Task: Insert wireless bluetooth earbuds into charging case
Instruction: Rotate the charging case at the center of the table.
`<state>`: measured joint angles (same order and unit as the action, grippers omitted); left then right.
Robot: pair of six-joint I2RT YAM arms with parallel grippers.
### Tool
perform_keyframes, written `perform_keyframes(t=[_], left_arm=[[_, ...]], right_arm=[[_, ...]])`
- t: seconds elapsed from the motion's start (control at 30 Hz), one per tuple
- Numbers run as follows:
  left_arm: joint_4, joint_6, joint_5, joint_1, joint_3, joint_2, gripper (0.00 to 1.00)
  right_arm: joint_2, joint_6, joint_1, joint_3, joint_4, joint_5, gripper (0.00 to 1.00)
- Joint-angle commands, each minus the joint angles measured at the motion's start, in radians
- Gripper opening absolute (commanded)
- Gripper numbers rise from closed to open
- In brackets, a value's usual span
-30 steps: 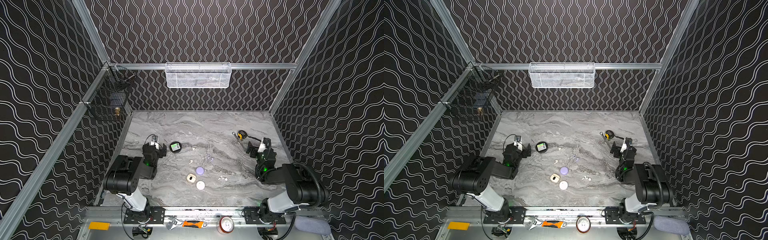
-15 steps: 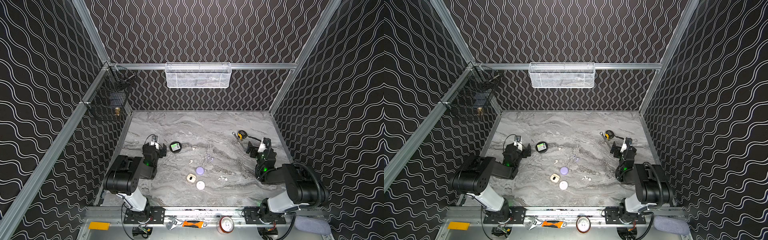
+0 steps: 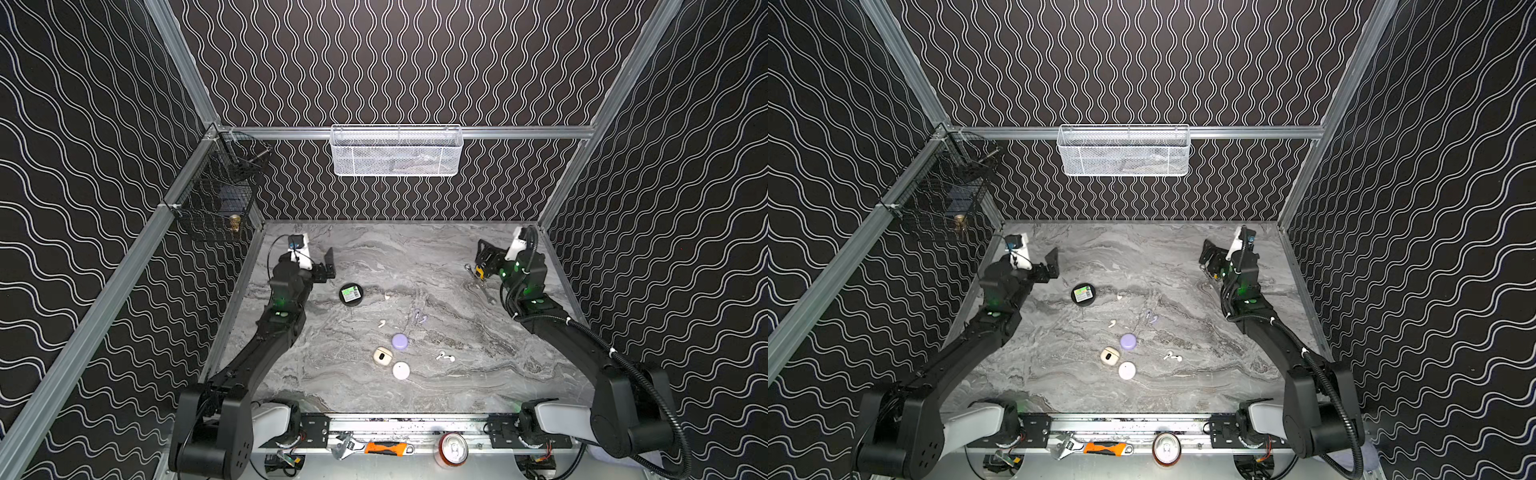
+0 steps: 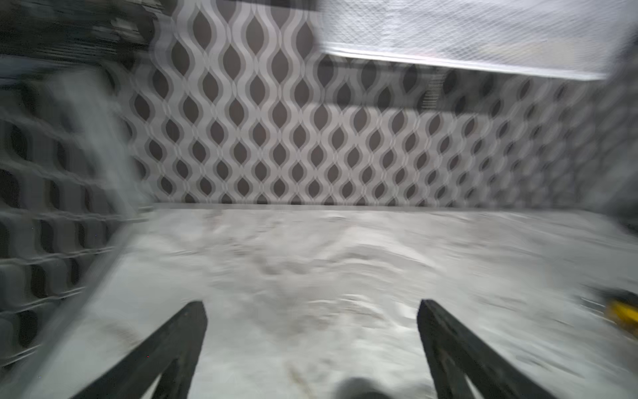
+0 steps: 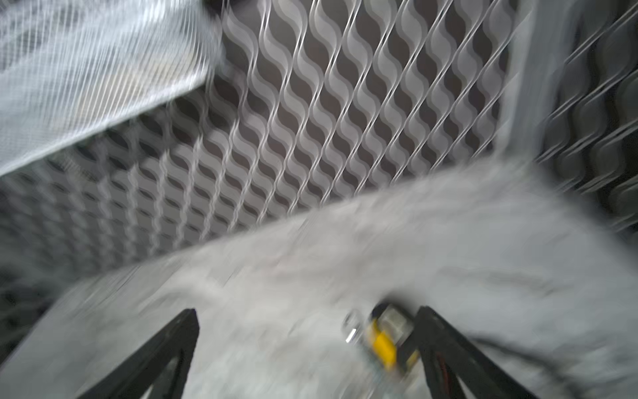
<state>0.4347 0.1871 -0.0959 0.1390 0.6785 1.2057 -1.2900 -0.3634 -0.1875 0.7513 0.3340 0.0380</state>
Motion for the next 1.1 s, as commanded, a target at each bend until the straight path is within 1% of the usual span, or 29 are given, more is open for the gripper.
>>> perform_keyframes(t=[0.0,0.03,0.07,0.1,0.13,0.17,0.2,0.23,0.27,0.33,0.4,0.43,0.5,0.53,0.57,0.6,0.63,0.7,0.8,0.87,0.93,1.0,1.07], left_arm=[[-0.274,0.244,-0.278,-0.004,0.053,0.031,0.99],[-0.313,0.302,-0.288,-0.015,0.066,0.048,0.99],[-0.295,0.329,-0.345,-0.031,0.062,0.06,0.99],[-0.216,0.353,-0.431,-0.049,0.018,0.055,0.99],[-0.117,0.389,-0.466,-0.066,-0.048,0.022,0.99],[-0.093,0.408,-0.435,-0.075,-0.101,-0.036,0.99],[-0.116,0.404,-0.36,-0.076,-0.149,-0.115,0.99],[-0.185,0.384,-0.274,-0.075,-0.172,-0.196,0.99],[-0.231,0.377,-0.234,-0.075,-0.186,-0.246,0.99],[-0.357,0.334,-0.176,-0.076,-0.178,-0.313,0.99],[-0.43,0.323,-0.18,-0.081,-0.166,-0.332,0.99],[-0.439,0.333,-0.209,-0.084,-0.171,-0.34,0.99],[-0.396,0.371,-0.277,-0.09,-0.21,-0.374,0.99],[-0.388,0.403,-0.268,-0.091,-0.237,-0.407,0.99],[-0.41,0.436,-0.228,-0.092,-0.257,-0.442,0.99],[-0.455,0.466,-0.172,-0.093,-0.272,-0.487,0.99],[-0.485,0.462,-0.146,-0.094,-0.282,-0.53,0.99],[-0.501,0.423,-0.168,-0.096,-0.28,-0.564,0.99],[-0.618,0.38,-0.164,-0.096,-0.212,-0.526,0.99],[-0.648,0.361,-0.158,-0.096,-0.198,-0.503,0.97],[-0.664,0.342,-0.153,-0.096,-0.207,-0.499,0.95],[-0.668,0.339,-0.158,-0.095,-0.232,-0.522,0.93],[-0.668,0.345,-0.172,-0.095,-0.265,-0.564,0.93]], right_arm=[[0.075,-0.095,-0.089,-0.001,-0.152,-0.122,1.0],[0.103,-0.067,-0.148,-0.006,-0.153,-0.062,1.0],[0.12,-0.05,-0.198,-0.01,-0.154,-0.009,1.0],[0.13,-0.041,-0.239,-0.007,-0.17,0.046,1.0],[0.128,-0.039,-0.284,0.001,-0.189,0.078,1.0],[0.121,-0.051,-0.299,0.01,-0.216,0.098,1.0],[0.111,-0.06,-0.308,0.026,-0.253,0.104,1.0],[0.105,-0.063,-0.324,0.03,-0.278,0.119,1.0],[0.108,-0.058,-0.339,0.028,-0.291,0.13,1.0],[0.138,-0.037,-0.411,-0.01,-0.289,0.16,1.0],[0.188,-0.044,-0.492,-0.073,-0.246,0.207,1.0],[0.206,-0.061,-0.522,-0.097,-0.233,0.231,1.0],[0.205,-0.126,-0.58,-0.12,-0.242,0.254,1.0],[0.178,-0.155,-0.614,-0.118,-0.248,0.256,1.0],[0.145,-0.179,-0.648,-0.102,-0.275,0.278,1.0],[0.108,-0.218,-0.695,-0.073,-0.32,0.326,1.0],[0.07,-0.257,-0.739,-0.05,-0.358,0.37,1.0],[0.022,-0.314,-0.81,-0.022,-0.398,0.409,0.98],[-0.03,-0.371,-0.897,0.014,-0.411,0.422,0.98],[-0.081,-0.425,-0.936,0.066,-0.49,0.445,0.97],[-0.118,-0.448,-0.957,0.098,-0.538,0.431,0.93],[-0.133,-0.445,-0.975,0.107,-0.551,0.415,0.89],[-0.14,-0.449,-0.992,0.109,-0.569,0.421,0.9]])
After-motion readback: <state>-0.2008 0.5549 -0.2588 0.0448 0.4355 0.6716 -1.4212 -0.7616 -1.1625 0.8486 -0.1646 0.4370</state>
